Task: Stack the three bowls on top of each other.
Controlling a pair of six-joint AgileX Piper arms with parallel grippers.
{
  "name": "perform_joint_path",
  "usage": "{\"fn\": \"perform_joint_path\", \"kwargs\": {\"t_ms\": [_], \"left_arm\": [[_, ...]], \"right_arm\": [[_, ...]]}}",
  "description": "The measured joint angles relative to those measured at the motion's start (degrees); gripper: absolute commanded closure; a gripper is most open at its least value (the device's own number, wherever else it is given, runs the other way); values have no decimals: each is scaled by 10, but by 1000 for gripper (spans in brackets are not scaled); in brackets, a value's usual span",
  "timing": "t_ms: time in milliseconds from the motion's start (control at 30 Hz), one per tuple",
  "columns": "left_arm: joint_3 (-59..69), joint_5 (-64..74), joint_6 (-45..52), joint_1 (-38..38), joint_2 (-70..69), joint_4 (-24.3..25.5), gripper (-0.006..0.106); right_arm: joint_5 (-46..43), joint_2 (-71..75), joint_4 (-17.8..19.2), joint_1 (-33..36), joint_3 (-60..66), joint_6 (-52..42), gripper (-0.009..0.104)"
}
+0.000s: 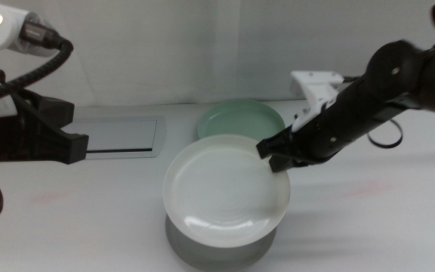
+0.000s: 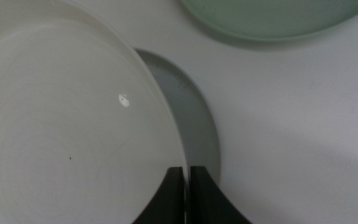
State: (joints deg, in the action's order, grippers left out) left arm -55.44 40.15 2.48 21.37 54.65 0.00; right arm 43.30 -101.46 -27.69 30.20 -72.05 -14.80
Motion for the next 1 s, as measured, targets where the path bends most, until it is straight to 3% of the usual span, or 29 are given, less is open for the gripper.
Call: {"fn": "perform_joint_path", "kwargs": {"t_ms": [1000], "left_arm": [[0,4,0,0,0,0,103]], "right_arm": [[-44,-117,9,23,-1,27,97]]}}
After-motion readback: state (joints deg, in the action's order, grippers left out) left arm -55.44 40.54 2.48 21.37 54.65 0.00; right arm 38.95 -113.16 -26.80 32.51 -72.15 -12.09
